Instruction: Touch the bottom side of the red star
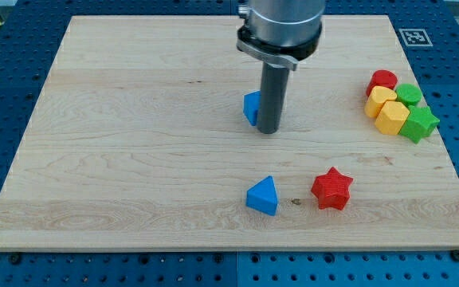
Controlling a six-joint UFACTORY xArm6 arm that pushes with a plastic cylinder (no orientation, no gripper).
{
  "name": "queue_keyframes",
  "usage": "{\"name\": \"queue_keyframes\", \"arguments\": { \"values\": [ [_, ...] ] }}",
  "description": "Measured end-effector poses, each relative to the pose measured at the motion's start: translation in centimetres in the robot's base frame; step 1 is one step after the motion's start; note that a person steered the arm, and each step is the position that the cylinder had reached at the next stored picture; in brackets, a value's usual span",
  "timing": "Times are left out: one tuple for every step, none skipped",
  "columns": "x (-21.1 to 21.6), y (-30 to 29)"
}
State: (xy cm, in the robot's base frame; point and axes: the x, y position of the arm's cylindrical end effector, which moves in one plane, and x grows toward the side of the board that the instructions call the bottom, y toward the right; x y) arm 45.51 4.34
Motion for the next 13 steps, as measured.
{"name": "queue_keyframes", "arguments": {
  "values": [
    [0.0, -0.3],
    [0.1, -0.9],
    [0.8, -0.9],
    [3.4, -0.9],
    [3.4, -0.9],
    [4.2, -0.9],
    [4.2, -0.9],
    [4.2, -0.1],
    [4.1, 2.2],
    [4.3, 3.0],
    [4.6, 3.5],
    [4.6, 4.0],
    [4.6, 4.6]
  ]
}}
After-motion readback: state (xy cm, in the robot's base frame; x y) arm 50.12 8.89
